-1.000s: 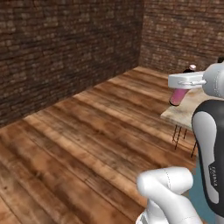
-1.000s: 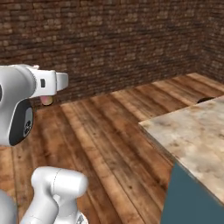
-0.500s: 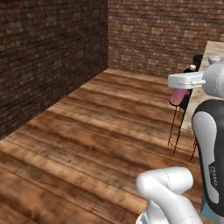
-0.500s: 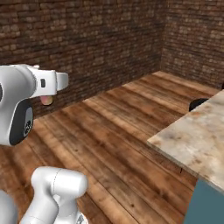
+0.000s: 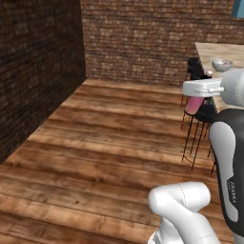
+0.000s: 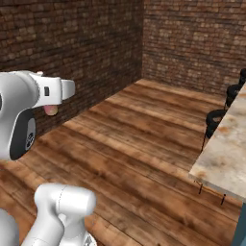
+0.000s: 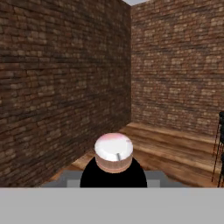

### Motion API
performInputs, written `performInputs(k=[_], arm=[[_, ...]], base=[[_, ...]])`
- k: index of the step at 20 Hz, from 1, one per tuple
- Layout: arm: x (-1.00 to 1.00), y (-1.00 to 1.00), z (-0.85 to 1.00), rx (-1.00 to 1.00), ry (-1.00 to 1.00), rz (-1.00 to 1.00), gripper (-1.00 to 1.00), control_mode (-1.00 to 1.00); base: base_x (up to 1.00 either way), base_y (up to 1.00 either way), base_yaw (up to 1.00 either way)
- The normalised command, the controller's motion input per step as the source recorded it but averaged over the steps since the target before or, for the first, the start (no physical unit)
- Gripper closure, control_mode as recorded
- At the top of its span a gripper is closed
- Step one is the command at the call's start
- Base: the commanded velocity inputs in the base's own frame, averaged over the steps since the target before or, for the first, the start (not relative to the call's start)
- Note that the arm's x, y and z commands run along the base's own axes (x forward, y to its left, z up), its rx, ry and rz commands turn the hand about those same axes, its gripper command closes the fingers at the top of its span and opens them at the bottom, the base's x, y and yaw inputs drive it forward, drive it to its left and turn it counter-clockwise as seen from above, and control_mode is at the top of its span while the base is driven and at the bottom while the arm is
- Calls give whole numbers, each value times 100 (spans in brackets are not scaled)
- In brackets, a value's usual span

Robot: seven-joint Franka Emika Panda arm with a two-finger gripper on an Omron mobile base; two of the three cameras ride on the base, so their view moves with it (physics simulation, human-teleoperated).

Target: Open the fridge, grab two sodas, and place both sodas inside the bowl with ice on the dining counter.

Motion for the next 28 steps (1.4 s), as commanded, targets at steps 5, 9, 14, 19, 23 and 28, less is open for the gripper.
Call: performInputs(k=[5,9,14,19,23,28], arm=[[0,0,0,0,0,0,100,100],[0,0,0,0,0,0,100,100],[0,0,0,0,0,0,100,100],[0,0,0,0,0,0,100,100],[0,0,0,0,0,0,100,100],[0,0,0,0,0,0,100,100]], base=[[84,71,-43],[83,71,-43],[82,70,-43],[81,70,-43],[80,69,-42],[83,69,-41]])
